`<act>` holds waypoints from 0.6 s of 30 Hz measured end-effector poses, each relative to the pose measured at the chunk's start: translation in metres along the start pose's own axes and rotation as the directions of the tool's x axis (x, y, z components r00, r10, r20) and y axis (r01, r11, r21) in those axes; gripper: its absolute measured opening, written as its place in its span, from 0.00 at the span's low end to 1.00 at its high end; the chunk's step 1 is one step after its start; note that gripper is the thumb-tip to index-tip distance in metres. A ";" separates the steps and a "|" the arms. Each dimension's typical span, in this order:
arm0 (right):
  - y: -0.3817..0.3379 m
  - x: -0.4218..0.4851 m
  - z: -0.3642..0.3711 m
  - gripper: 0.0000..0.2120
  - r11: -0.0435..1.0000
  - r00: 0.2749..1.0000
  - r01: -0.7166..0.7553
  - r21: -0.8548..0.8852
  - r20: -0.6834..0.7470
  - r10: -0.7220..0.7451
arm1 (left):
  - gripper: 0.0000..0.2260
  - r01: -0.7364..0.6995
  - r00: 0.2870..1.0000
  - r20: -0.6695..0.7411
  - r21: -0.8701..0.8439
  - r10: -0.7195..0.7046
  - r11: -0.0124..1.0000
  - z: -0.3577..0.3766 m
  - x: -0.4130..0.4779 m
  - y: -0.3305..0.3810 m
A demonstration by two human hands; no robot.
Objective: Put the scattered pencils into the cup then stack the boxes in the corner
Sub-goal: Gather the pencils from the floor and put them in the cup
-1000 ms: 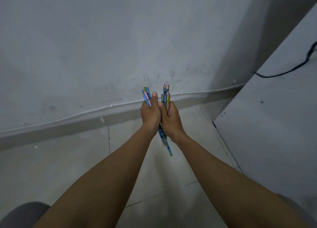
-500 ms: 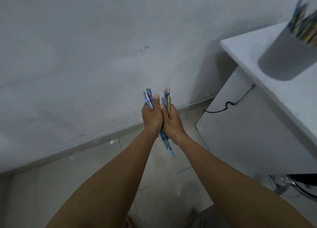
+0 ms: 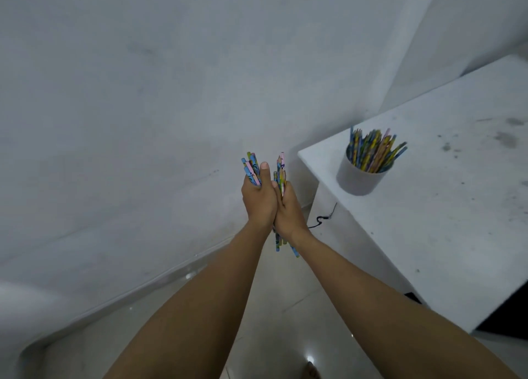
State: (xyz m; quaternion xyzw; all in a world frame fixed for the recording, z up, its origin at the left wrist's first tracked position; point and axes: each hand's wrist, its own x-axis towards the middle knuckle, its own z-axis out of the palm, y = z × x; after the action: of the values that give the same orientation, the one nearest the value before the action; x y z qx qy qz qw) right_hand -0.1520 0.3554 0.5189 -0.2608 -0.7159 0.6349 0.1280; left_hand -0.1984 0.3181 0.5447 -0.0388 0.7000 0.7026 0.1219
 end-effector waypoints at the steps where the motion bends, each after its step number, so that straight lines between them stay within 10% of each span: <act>1: -0.007 0.002 -0.009 0.19 1.000 1.000 0.014 -0.001 -0.010 -0.014 | 0.17 -0.011 1.000 0.014 -0.006 0.011 1.000 0.008 -0.003 0.009; 18: -0.049 0.072 -0.105 0.11 0.987 0.926 0.155 -0.038 -0.341 -0.159 | 0.20 -0.026 0.923 0.385 -0.003 0.026 1.000 0.134 0.026 0.066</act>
State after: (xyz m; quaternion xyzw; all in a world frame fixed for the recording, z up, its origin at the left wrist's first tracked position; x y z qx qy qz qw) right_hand -0.1679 0.4801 0.5728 -0.3099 -0.7046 0.5636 0.2998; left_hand -0.2228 0.4550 0.6059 0.1092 0.6636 0.6974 0.2475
